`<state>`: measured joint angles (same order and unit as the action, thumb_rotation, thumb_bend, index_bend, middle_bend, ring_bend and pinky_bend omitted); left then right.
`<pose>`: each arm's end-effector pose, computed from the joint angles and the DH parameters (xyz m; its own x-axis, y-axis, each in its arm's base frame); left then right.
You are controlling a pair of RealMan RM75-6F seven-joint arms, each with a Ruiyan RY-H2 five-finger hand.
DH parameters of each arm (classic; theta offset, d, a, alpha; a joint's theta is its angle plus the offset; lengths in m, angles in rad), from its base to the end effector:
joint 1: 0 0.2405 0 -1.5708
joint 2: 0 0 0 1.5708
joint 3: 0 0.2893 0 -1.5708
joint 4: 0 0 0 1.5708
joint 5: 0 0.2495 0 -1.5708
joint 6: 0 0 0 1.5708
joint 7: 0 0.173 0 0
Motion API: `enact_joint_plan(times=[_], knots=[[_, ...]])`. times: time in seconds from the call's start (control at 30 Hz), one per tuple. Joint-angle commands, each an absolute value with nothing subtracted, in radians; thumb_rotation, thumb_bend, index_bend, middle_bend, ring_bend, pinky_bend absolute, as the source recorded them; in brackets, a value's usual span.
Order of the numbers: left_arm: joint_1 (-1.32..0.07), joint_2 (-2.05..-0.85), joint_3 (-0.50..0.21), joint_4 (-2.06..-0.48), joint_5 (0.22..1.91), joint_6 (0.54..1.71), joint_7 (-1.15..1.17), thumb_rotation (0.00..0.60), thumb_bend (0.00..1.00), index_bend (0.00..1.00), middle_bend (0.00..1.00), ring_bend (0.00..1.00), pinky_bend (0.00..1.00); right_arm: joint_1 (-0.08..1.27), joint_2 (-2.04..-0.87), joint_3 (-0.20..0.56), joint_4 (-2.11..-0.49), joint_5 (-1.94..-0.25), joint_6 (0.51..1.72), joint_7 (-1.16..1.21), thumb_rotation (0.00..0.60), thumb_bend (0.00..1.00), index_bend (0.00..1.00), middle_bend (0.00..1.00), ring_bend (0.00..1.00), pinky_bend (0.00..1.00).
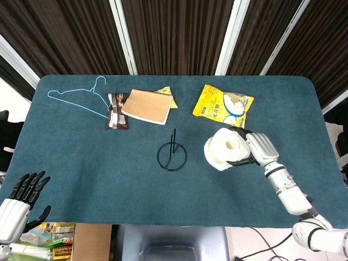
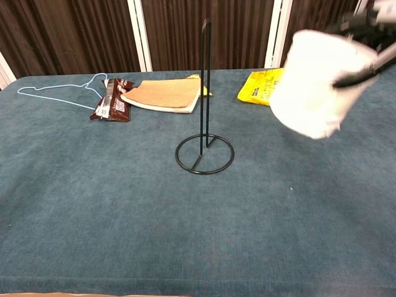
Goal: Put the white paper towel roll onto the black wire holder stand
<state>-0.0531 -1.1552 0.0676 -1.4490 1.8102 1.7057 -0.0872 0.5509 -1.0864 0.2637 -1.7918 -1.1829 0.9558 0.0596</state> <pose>-0.3414 0.1690 0.1323 0.4046 -0.0637 0.9123 0.8655 -0.2955 -0.4045 -0.2070 -0.3832 0.0928 0.1567 -0.2572 0.9536 -0.9724 -0.2092 0.1034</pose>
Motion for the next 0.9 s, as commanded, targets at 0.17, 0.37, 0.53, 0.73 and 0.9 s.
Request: enact_joint_plan(times=[0.17,0.37,0.53,0.73,0.9], knots=[[-0.051,-1.155,0.072,-1.446,1.818,1.711,-0.09,0.6,0.41,0.0,0.01,0.0,0.09,0.588,-0.927,0.4,-2.038,-1.08,1.013,0.028,0.6,0.38,0.9,0.73,0.66,0.61],[-0.053,-1.152,0.071,-1.448,1.815,1.707,-0.092,0.6,0.41,0.0,0.01,0.0,0.09,0.695,-0.881,0.485,-2.159,-0.878,1.01,-0.063,0.6,0.38,0.89,0.73,0.66,0.61],[-0.054,-1.151,0.069,-1.449,1.81,1.705,-0.096,0.6,0.41,0.0,0.01,0.0,0.09,0.793,-0.891,0.51,-2.222,-0.735,1.058,-0.181,0.6,0.38,0.89,0.73,0.66,0.61],[-0.054,-1.15,0.07,-1.451,1.811,1.703,-0.097,0.6,0.41,0.0,0.01,0.0,0.09,0.881,-0.931,0.497,-2.251,-0.606,1.119,-0.289,0.6,0.38,0.9,0.73,0.66,0.61],[-0.055,-1.149,0.071,-1.453,1.812,1.703,-0.096,0.6,0.41,0.0,0.01,0.0,0.09,0.935,-0.98,0.479,-2.237,-0.539,1.146,-0.332,0.6,0.38,0.89,0.73,0.66,0.61]])
